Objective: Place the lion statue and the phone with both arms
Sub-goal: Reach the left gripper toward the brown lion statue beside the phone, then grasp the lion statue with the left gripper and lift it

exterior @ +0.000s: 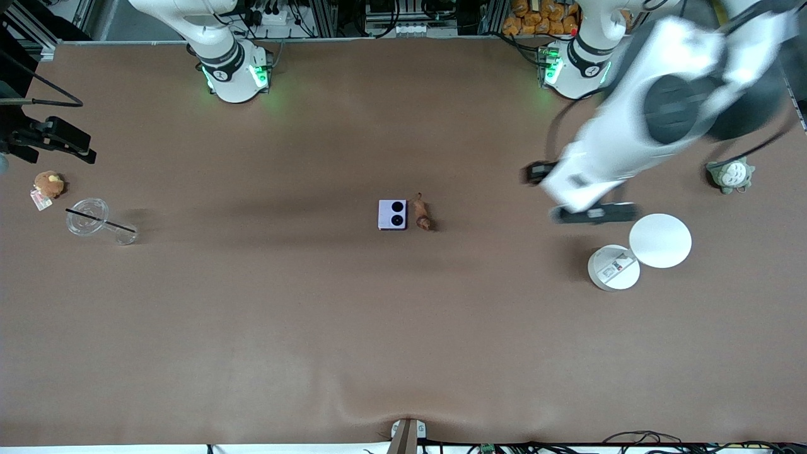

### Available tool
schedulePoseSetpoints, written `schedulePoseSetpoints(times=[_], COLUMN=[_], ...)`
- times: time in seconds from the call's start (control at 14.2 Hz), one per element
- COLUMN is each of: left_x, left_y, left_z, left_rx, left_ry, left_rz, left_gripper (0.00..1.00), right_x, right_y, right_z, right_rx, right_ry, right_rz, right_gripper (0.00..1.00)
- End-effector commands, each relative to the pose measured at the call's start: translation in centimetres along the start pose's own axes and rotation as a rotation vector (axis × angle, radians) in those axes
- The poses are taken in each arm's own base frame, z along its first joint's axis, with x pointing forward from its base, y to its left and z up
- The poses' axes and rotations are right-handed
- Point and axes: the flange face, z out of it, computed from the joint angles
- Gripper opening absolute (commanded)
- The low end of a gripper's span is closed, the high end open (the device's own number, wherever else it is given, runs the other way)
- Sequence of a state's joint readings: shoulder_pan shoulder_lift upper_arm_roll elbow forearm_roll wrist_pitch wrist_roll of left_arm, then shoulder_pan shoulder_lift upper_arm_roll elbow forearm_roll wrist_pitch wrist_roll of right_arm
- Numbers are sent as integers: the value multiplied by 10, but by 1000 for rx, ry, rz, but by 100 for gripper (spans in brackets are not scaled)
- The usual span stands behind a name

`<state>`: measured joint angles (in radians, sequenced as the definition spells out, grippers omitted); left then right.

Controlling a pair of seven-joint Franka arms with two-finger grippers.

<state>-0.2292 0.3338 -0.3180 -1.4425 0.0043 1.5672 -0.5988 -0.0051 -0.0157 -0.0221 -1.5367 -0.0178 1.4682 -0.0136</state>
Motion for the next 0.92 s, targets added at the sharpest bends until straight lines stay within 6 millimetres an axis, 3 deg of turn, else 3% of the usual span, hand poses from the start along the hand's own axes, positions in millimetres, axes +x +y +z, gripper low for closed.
schedulePoseSetpoints(times=[0.0,0.21,0.42,0.64,0.85], left_x=[3,-2,-2,-7,-14], left_y=[69,132,171,197,207], left_z=[44,114,177,216,246], left_rx=[-20,-14,-6,-32,20], left_ry=[12,16,54,77,98], left_rz=[-17,-97,-185,-271,-276], left_gripper=[100,100,100,100,100], right_x=[0,0,0,0,0], right_y=[0,0,1,1,0], right_z=[-2,-1,-1,-1,-1], right_rx=[9,7,9,9,9], right_ry=[-2,-4,-5,-4,-4], right_rz=[12,12,13,13,12], right_gripper=[100,100,100,100,100])
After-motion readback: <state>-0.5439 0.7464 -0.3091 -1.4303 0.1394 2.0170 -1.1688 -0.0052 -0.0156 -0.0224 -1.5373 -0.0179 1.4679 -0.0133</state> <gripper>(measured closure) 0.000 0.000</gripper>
